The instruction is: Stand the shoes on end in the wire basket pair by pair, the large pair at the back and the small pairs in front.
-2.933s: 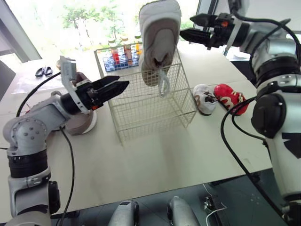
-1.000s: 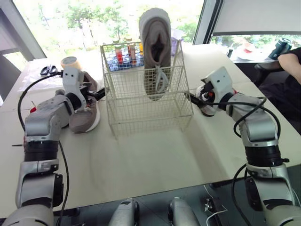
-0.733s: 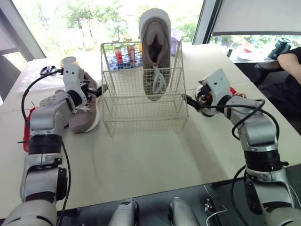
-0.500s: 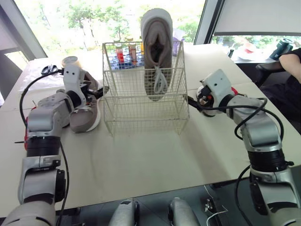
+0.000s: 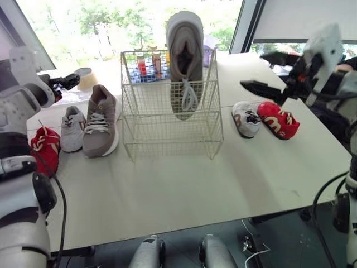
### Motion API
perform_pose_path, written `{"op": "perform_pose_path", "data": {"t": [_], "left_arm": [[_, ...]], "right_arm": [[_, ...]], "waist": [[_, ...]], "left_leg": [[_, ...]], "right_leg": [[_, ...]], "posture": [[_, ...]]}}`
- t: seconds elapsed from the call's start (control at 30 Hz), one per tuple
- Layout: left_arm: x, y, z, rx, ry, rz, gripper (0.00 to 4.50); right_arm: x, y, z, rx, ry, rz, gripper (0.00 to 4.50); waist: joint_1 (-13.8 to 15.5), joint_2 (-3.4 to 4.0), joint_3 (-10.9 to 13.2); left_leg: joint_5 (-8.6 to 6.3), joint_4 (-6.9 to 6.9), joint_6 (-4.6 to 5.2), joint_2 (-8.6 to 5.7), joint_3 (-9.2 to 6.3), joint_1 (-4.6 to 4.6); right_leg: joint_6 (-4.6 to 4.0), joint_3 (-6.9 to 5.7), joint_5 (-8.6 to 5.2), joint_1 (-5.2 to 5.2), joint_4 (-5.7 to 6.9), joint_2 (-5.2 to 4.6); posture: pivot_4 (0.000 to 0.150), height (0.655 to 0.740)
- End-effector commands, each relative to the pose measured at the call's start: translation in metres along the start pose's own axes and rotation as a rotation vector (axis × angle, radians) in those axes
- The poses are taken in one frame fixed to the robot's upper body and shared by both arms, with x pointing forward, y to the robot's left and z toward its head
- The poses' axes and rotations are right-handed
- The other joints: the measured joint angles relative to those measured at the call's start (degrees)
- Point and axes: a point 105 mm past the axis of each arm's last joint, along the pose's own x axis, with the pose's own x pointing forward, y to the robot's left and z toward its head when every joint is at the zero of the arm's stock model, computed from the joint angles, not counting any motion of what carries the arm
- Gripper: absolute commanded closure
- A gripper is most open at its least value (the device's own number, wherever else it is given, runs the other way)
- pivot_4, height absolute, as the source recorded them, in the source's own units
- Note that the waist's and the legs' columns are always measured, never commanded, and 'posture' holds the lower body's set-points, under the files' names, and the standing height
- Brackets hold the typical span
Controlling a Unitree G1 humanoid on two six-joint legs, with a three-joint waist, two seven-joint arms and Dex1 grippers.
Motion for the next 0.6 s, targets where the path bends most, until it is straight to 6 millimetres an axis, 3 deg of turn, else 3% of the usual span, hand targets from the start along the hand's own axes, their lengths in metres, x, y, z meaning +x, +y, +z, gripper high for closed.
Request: {"op": "perform_pose_path", "data": {"t": [0.03, 0.17, 0.37, 0.6], "left_arm": [[0.007, 0.002, 0.001, 0.038, 0.022, 0.011, 0.00], [0.009, 0.000, -0.008, 0.058, 0.115, -0.021, 0.00], [0.001, -0.004, 0.004, 0.094, 0.152, -0.096, 0.00], [-0.004, -0.003, -0.018, 0.152, 0.309, -0.118, 0.00]], "right_arm": [[0.000, 0.011, 0.032, -0.003, -0.123, 0.050, 0.04], [0.001, 0.018, 0.033, 0.003, -0.123, 0.052, 0.04], [0.000, 0.024, 0.020, 0.012, -0.087, 0.034, 0.04], [0.001, 0.024, 0.016, 0.013, -0.079, 0.018, 0.04]], "waist": [[0.1, -0.02, 0.0], [0.1, -0.05, 0.0], [-0.1, -0.13, 0.1], [-0.2, -0.12, 0.1]], "left_leg": [[0.02, 0.00, -0.03, -0.02, 0.00, -0.05], [0.03, 0.08, -0.04, -0.04, -0.01, -0.31], [0.01, 0.14, -0.01, -0.05, -0.01, -0.40], [-0.02, 0.15, 0.05, -0.05, 0.01, -0.39]], "right_leg": [[0.01, -0.02, 0.00, -0.02, 0.01, 0.00], [0.16, -0.05, 0.09, -0.14, 0.00, -0.04], [0.18, -0.05, 0.10, -0.20, 0.00, -0.04], [0.19, -0.04, 0.10, -0.20, 0.02, -0.02]], "posture": [[0.150, 0.7400], [0.150, 0.7400], [0.150, 0.7400], [0.150, 0.7400]]}}
